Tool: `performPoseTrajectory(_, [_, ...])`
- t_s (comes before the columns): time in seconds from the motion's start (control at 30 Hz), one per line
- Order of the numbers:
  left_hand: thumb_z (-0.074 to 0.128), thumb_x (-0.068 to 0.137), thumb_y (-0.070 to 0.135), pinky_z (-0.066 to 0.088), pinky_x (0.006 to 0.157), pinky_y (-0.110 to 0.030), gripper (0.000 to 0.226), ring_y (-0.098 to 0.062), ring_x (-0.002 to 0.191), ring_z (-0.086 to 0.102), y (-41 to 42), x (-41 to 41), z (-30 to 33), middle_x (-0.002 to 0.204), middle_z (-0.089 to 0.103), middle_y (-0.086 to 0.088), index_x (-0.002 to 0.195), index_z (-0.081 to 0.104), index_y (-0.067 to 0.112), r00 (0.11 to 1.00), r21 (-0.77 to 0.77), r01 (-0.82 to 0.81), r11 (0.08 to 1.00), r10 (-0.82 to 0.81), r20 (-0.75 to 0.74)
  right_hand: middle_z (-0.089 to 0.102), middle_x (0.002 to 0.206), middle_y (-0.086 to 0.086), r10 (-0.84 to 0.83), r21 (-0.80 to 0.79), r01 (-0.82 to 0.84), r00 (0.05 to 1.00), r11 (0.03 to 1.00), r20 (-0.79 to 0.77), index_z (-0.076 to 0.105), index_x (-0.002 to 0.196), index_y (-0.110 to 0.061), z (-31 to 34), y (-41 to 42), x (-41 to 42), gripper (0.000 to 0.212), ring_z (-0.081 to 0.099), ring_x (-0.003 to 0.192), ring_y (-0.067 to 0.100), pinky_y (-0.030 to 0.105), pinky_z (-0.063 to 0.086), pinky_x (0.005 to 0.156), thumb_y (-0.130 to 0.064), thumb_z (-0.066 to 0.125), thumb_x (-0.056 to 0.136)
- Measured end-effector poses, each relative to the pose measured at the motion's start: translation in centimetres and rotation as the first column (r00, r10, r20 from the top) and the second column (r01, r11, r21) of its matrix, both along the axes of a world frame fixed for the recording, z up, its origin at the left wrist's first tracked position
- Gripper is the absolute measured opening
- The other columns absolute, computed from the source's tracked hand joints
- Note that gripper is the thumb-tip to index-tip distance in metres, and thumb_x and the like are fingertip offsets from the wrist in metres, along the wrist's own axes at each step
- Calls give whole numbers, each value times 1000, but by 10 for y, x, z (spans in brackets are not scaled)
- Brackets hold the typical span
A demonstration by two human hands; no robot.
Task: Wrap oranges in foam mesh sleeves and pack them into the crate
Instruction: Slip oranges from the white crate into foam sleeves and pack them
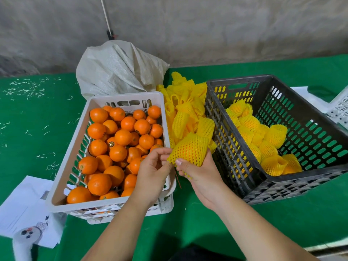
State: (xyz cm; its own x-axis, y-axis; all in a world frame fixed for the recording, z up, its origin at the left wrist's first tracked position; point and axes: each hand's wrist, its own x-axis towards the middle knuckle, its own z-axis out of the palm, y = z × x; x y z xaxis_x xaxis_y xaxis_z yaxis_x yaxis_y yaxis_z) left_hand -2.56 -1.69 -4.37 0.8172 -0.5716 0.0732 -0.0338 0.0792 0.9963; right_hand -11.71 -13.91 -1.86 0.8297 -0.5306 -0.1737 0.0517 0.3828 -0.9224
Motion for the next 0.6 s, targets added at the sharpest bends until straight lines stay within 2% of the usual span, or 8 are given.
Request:
performPoseTrajectory(0.1, [65, 98, 7, 59, 78, -46, 29, -34, 91, 70, 0, -4, 0, 96, 74, -6, 108, 72, 33, 998, 36, 31, 999, -33, 60, 73, 117, 11, -39, 14, 40, 999, 999, -32, 45, 141, -31, -6, -4, 0, 82, 73, 93, 18, 25, 56, 68, -14, 82, 70])
performPoseTrajectory(0.17, [69, 96, 17, 58, 78, -35, 22, -20, 90, 70, 1, -7, 2, 96, 74, 2, 110, 71, 33, 991, 43, 107, 993, -110, 72, 74, 113, 10, -49, 14, 50, 997, 999, -61, 44, 142, -29, -7, -6, -2, 85, 73, 92, 20, 28, 56, 70, -17, 85, 68])
performPoseTrajectory(0.27, [70, 96, 33, 53, 82, -21, 32, -8, 87, 64, 0, -6, 4, 92, 69, 7, 127, 64, 39, 982, 46, 162, 986, -166, 90, 74, 113, 5, -111, -50, 107, 990, 993, -89, 50, 136, -33, 0, -24, -1, 82, 72, 97, 25, 36, 57, 77, -22, 87, 63])
performPoseTrajectory(0.33, [65, 99, 33, 50, 92, -18, 44, -10, 94, 67, 0, -6, 3, 94, 66, 3, 141, 52, 39, 990, 23, 110, 994, -111, 90, 74, 101, 4, -239, -129, 225, 965, 966, -107, 48, 137, -28, 13, -56, 0, 83, 70, 84, 22, 38, 56, 78, -21, 87, 64])
performPoseTrajectory(0.4, [64, 101, 30, 51, 96, -22, 48, -12, 101, 68, 1, -4, 1, 97, 66, 1, 144, 46, 41, 997, -1, 57, 998, -57, 50, 69, 92, 7, -343, -93, 333, 930, 938, -131, 30, 152, -31, 29, -97, 1, 100, 64, 73, 17, 37, 54, 80, -18, 88, 72])
performPoseTrajectory(0.5, [68, 96, 36, 45, 108, -36, 53, -15, 106, 69, 0, 1, 2, 98, 67, 1, 144, 47, 39, 999, 2, 30, 1000, -30, -31, 60, 108, 12, -471, 87, 480, 875, 873, -111, 17, 151, -35, 53, -147, 4, 102, 66, 80, 13, 32, 62, 75, -4, 84, 81])
performPoseTrajectory(0.53, [70, 94, 38, 44, 110, -39, 53, -16, 108, 69, 0, 2, 2, 98, 68, 0, 143, 49, 40, 997, 5, 38, 999, -37, -61, 55, 115, 11, -500, 135, 510, 860, 850, -102, 7, 156, -36, 57, -155, 7, 111, 67, 90, 15, 37, 63, 82, -3, 83, 81])
performPoseTrajectory(0.6, [70, 95, 39, 43, 110, -41, 49, -14, 110, 69, -1, 5, 3, 99, 68, 0, 139, 52, 46, 994, 22, 62, 998, -60, -94, 52, 119, 8, -500, 145, 512, 859, 847, -109, -16, 157, -41, 62, -159, 11, 127, 66, 98, 16, 42, 55, 100, -7, 82, 84])
